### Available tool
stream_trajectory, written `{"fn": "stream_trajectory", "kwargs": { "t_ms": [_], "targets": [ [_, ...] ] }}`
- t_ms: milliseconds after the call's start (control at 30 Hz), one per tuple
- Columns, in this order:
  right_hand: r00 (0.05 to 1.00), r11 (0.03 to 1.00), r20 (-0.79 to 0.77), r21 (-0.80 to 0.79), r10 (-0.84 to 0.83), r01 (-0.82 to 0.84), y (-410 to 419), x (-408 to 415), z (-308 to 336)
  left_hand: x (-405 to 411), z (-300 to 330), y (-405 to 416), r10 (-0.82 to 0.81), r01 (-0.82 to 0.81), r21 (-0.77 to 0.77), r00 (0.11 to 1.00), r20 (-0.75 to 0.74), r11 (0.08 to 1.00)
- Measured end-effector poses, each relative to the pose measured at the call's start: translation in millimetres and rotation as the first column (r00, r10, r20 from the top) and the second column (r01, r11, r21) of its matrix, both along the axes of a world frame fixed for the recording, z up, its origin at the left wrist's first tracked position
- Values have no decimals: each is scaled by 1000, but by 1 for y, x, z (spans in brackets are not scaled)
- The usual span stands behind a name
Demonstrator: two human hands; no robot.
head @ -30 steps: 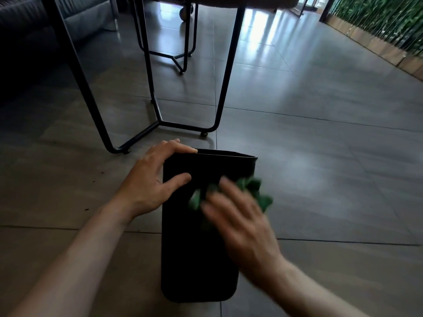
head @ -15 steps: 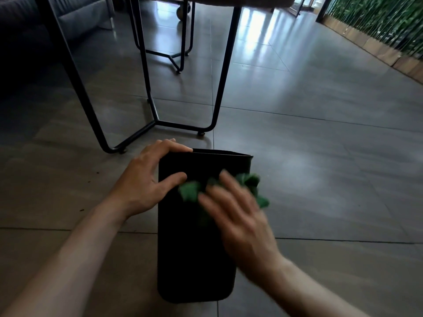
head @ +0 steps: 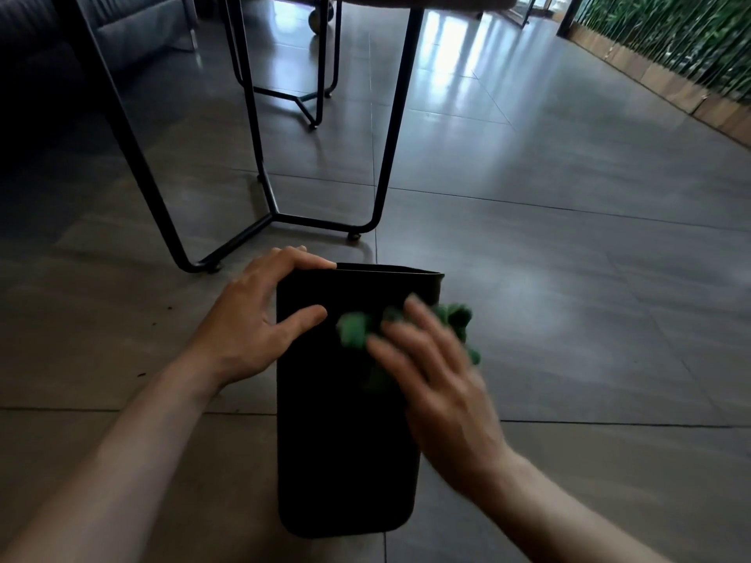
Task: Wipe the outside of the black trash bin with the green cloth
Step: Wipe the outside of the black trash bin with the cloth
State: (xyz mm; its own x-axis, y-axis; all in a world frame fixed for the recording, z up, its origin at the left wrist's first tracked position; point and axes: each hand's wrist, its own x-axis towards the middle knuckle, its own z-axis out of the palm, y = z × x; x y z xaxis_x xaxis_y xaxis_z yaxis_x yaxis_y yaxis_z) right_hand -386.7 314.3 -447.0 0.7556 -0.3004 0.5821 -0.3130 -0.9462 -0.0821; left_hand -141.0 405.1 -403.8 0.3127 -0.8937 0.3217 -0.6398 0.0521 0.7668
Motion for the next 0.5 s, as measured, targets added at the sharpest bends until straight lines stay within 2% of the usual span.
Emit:
{"fn": "stream_trajectory", "kwargs": {
  "t_ms": [100,167,200,267,367,433,500],
  "targets": [
    [948,961,-234,-124,216,-249,40,-40,-54,-2,2,2,-3,3,8,1000,-2,1000],
    [870,915,-430,-200,241,-352,52,-61,-68,-4,3,2,-11,11,16,1000,-8,1000],
    [859,911,-448,-192,250,-365,49,-64,-66,-5,3,2,-11,11,18,1000,-8,1000],
    [926,957,-293,-93,238,-275,34,-52,-48,-4,2,3,-7,7,20,1000,-8,1000],
    [1000,995,16,98,18,-19,-1,-11,2,-4,2,4,-11,11,25,1000,-15,1000],
    [994,989,84,140,-68,55,-13,7,23,-5,3,4,-11,12,23,1000,-14,1000],
    [994,993,67,92,-82,76,-9,8,21,-4,4,5,-6,7,17,1000,-13,1000]
  ]
}}
